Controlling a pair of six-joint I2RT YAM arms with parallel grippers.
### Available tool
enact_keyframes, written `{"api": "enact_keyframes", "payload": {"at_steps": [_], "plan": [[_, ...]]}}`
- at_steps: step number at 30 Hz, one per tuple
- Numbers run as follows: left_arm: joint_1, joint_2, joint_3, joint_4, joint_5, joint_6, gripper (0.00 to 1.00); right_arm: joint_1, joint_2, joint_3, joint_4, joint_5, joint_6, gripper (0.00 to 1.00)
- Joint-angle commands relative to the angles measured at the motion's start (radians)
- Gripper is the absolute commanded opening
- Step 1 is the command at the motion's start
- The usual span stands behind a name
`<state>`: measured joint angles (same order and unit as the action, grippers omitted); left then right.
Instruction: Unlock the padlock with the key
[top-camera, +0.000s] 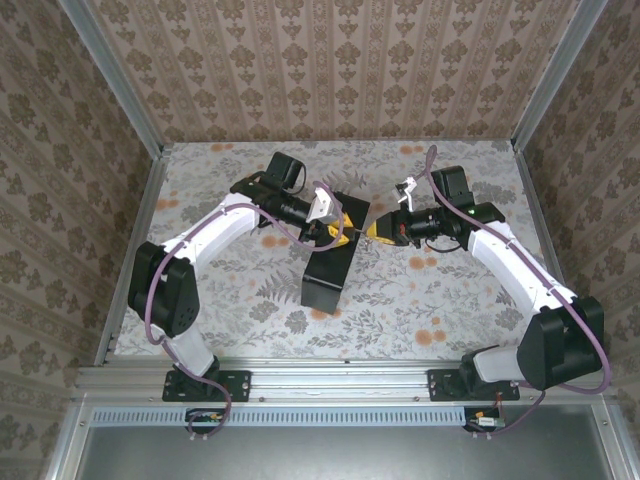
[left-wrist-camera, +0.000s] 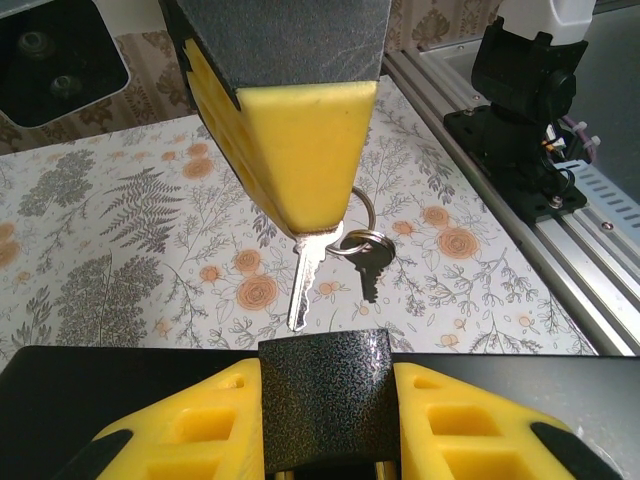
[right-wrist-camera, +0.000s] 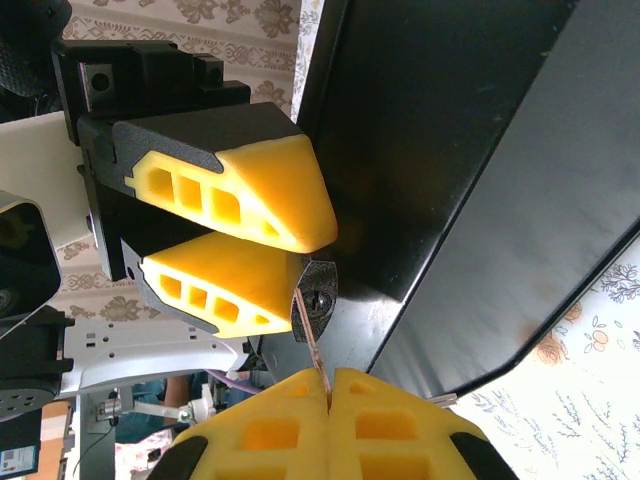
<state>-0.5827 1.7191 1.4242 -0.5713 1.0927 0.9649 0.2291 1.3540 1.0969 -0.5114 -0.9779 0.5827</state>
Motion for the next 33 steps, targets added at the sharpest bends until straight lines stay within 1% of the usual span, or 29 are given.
{"api": "enact_keyframes", "payload": {"at_steps": [1, 9, 16, 29, 33], "plan": [[-0.002, -0.061, 0.002, 0.023, 0.073, 0.021, 0.22, -0.003, -0.022, -0.015, 0.012, -0.034, 0.004, 0.00], [0.000, -0.057, -0.016, 0.058, 0.082, -0.004, 0.22, -0.011, -0.025, -0.037, 0.004, -0.036, -0.010, 0.00], [-0.003, -0.059, -0.018, 0.077, 0.082, -0.012, 0.22, 0.004, -0.016, -0.035, 0.023, -0.051, -0.002, 0.00], [-0.011, -0.071, -0.021, 0.071, 0.081, 0.001, 0.22, 0.018, -0.002, -0.032, 0.037, -0.053, 0.009, 0.00], [-0.024, -0.082, -0.026, 0.071, 0.056, 0.015, 0.22, 0.024, 0.003, -0.031, 0.031, -0.057, 0.019, 0.00]]}}
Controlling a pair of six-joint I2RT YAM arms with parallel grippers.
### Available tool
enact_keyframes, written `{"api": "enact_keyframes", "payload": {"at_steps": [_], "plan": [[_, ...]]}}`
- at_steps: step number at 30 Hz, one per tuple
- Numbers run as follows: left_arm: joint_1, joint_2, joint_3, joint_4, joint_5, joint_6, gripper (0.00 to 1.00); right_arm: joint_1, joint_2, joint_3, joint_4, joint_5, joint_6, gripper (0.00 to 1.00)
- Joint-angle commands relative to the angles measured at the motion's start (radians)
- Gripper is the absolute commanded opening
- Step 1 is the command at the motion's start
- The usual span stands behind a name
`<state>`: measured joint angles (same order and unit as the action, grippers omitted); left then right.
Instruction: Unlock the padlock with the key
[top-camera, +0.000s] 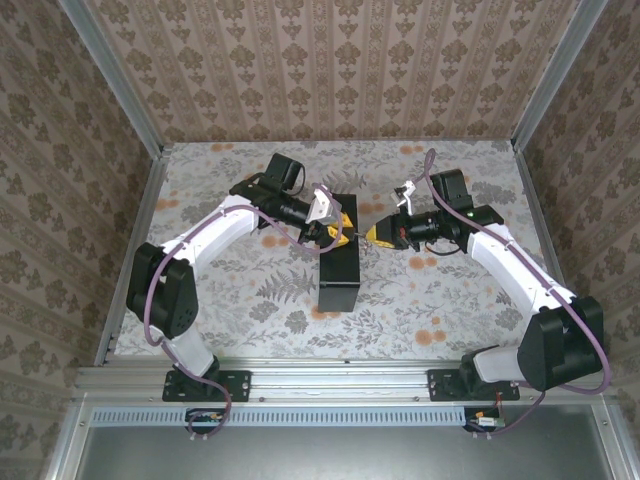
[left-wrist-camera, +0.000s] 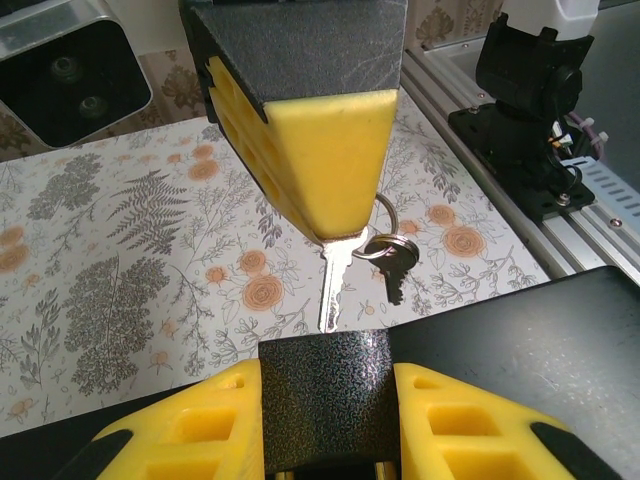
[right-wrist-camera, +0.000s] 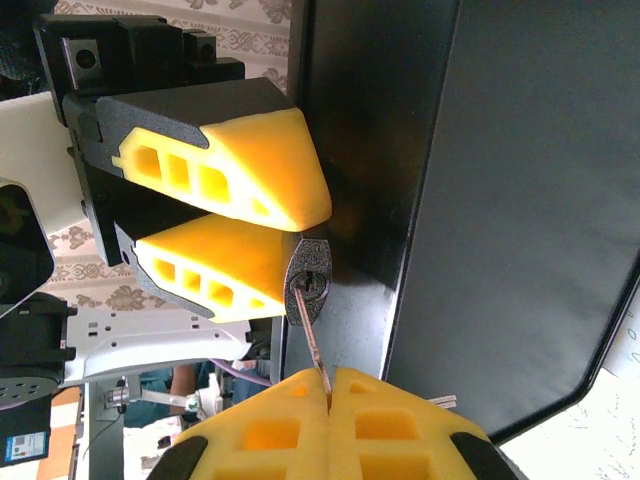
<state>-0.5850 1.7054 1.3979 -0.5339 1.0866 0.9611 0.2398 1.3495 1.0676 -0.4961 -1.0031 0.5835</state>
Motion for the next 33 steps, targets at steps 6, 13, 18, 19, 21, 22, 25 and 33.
{"api": "enact_keyframes", "payload": {"at_steps": [6, 13, 18, 19, 21, 22, 25, 33], "plan": [[-0.021, -0.083, -0.022, 0.064, 0.032, 0.013, 0.21, 0.002, 0.000, -0.018, -0.004, -0.028, 0.032, 0.00], [-0.018, -0.085, -0.028, 0.083, 0.042, 0.001, 0.21, 0.001, 0.000, -0.026, -0.004, -0.032, 0.035, 0.00], [-0.018, -0.081, -0.026, 0.082, 0.032, 0.001, 0.22, 0.002, -0.001, -0.028, -0.014, -0.028, 0.027, 0.00], [-0.018, -0.081, -0.028, 0.081, 0.031, 0.002, 0.22, 0.001, 0.000, -0.028, -0.020, -0.024, 0.024, 0.00], [-0.018, -0.082, -0.028, 0.077, 0.032, 0.002, 0.21, 0.002, 0.002, -0.026, -0.024, -0.022, 0.017, 0.00], [-0.018, -0.082, -0.027, 0.078, 0.033, 0.002, 0.22, 0.002, 0.003, -0.026, -0.023, -0.023, 0.016, 0.00], [-0.021, -0.084, -0.026, 0.078, 0.033, 0.003, 0.22, 0.003, 0.007, -0.020, -0.018, -0.026, 0.019, 0.00], [-0.042, -0.100, -0.019, 0.046, -0.003, 0.040, 0.22, 0.011, 0.023, -0.020, 0.018, -0.062, 0.051, 0.00]]}}
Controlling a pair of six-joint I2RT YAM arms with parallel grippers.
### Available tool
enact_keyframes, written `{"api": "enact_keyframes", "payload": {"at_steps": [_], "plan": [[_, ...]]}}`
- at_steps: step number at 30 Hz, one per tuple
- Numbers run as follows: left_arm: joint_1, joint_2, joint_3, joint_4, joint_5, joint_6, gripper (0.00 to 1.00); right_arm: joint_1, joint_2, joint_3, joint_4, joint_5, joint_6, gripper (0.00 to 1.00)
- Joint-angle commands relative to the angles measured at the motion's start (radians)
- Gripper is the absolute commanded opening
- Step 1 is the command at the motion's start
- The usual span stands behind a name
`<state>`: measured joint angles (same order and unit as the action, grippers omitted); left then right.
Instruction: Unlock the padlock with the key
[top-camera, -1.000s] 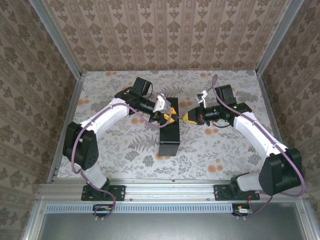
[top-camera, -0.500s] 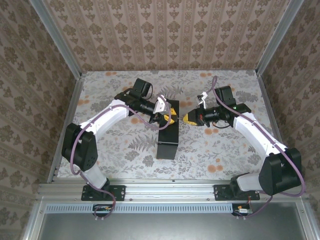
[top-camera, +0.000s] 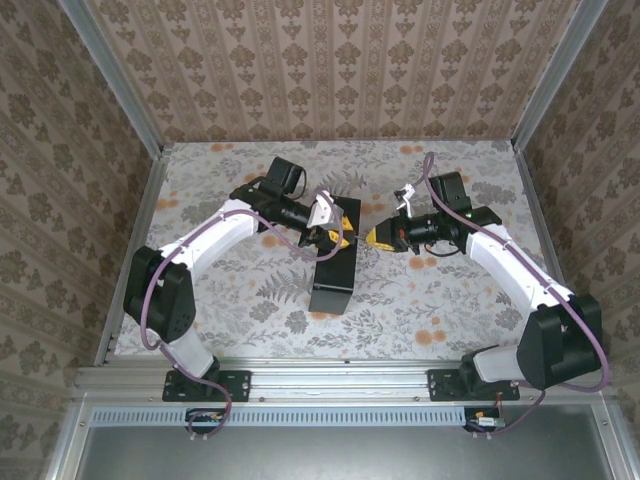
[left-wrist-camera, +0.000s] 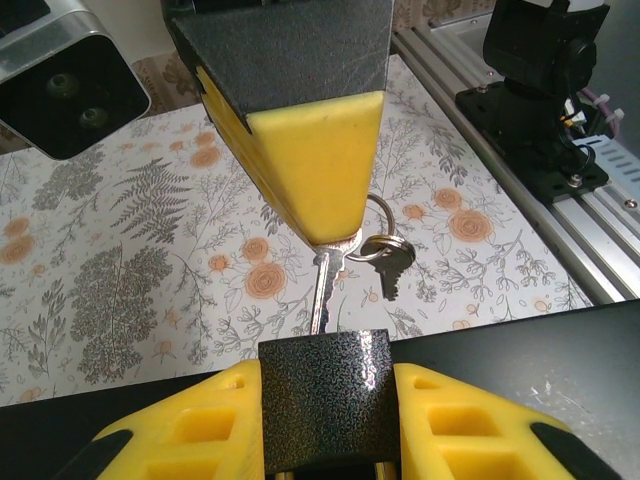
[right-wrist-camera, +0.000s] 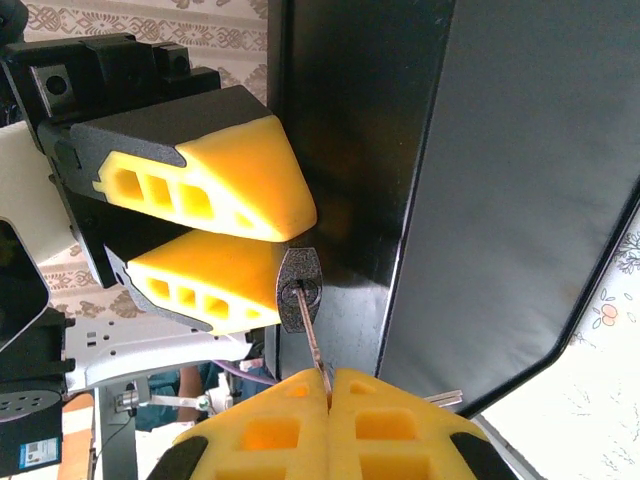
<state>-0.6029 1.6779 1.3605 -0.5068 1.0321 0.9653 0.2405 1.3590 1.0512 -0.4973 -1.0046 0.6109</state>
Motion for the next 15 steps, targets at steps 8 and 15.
{"api": "enact_keyframes", "payload": {"at_steps": [8, 15], "plan": [[-0.034, -0.107, -0.004, 0.033, -0.019, 0.087, 0.23, 0.009, 0.026, -0.016, 0.031, -0.148, 0.049, 0.00], [-0.035, -0.129, -0.015, 0.012, -0.008, 0.145, 0.23, 0.002, 0.072, -0.024, 0.072, -0.204, 0.070, 0.00]]}}
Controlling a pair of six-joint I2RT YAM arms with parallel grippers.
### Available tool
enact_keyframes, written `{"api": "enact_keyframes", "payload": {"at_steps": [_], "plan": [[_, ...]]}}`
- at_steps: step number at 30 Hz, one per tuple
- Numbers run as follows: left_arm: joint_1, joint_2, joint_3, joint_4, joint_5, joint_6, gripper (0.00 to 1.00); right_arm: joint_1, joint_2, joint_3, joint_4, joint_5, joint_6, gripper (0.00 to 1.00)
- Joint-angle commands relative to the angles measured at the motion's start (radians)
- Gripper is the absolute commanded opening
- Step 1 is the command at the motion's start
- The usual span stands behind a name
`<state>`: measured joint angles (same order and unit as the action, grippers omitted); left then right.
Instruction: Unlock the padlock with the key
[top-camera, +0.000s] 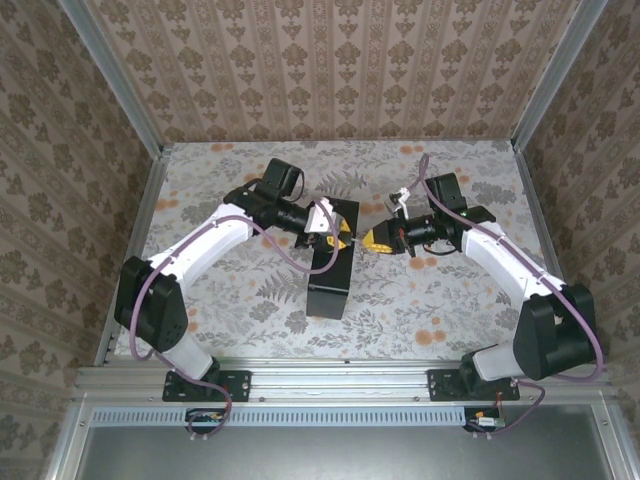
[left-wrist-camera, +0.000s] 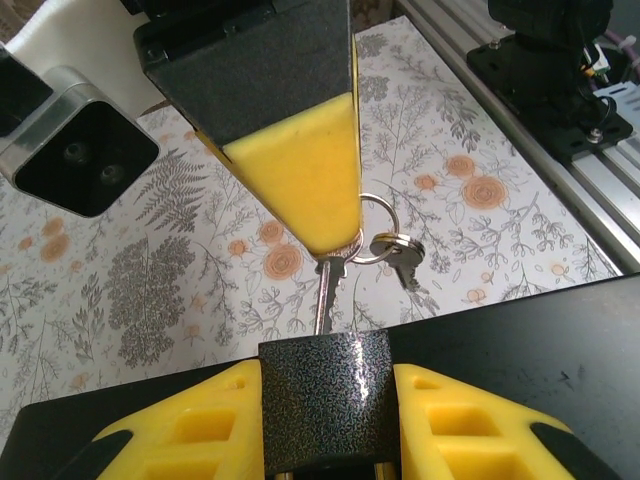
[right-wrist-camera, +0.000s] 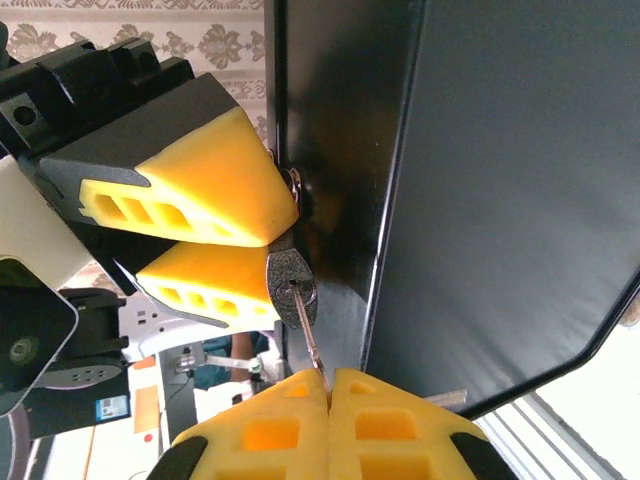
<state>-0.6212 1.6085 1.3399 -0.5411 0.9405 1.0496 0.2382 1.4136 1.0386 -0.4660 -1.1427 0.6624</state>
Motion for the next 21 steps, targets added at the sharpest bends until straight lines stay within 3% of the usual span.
{"api": "enact_keyframes", "payload": {"at_steps": [1, 16, 21], "plan": [[-0.016, -0.062, 0.004, 0.042, 0.083, 0.070, 0.23, 0.004, 0.020, -0.008, 0.034, -0.067, 0.009, 0.00], [-0.027, -0.059, 0.019, -0.003, 0.103, 0.127, 0.23, 0.016, 0.054, 0.024, 0.033, -0.079, 0.005, 0.00], [-0.044, -0.051, 0.020, -0.024, 0.038, 0.154, 0.23, 0.010, 0.070, 0.041, 0.002, -0.087, -0.020, 0.00]]}}
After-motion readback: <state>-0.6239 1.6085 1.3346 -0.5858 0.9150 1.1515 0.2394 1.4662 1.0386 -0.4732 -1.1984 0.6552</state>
